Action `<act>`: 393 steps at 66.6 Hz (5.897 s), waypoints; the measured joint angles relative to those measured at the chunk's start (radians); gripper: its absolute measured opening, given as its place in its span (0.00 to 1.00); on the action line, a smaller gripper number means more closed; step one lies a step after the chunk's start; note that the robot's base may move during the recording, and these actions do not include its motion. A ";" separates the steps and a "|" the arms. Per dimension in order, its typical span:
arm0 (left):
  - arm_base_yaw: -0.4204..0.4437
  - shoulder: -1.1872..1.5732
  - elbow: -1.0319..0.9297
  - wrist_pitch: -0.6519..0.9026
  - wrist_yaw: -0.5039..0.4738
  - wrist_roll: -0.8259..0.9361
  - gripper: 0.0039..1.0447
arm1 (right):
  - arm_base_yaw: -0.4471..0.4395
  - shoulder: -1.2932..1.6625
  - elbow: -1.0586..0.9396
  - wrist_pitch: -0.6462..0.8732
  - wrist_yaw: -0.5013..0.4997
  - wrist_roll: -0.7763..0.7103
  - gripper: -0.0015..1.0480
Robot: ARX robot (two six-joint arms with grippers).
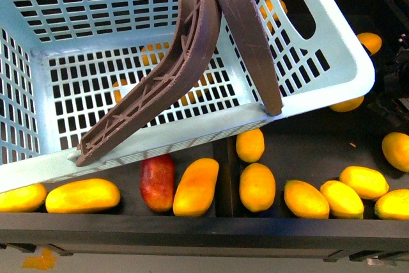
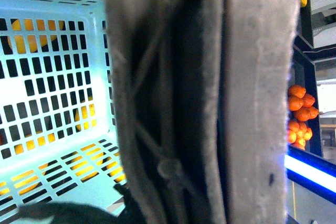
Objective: Pick lemon and mango into basket
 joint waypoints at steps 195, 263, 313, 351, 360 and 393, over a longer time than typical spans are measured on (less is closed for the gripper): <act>0.001 0.001 0.000 -0.004 -0.003 0.000 0.13 | 0.425 -1.048 -0.669 0.212 0.257 -0.263 0.92; 0.000 0.001 0.000 -0.004 0.000 0.000 0.13 | 0.150 -1.659 -1.341 0.486 0.106 -0.731 0.43; -0.008 0.001 0.003 -0.004 0.006 -0.001 0.13 | 0.145 -1.663 -1.344 0.485 0.106 -0.731 0.92; -0.001 0.001 0.004 -0.005 0.002 0.000 0.13 | 0.145 -1.663 -1.347 0.484 0.103 -0.731 0.92; 0.016 0.000 0.004 -0.005 -0.019 0.001 0.13 | 0.146 -1.664 -1.347 0.484 0.094 -0.732 0.92; -0.006 0.000 0.005 -0.005 0.015 -0.001 0.13 | -0.140 -0.885 -0.763 -0.124 0.242 -0.129 0.92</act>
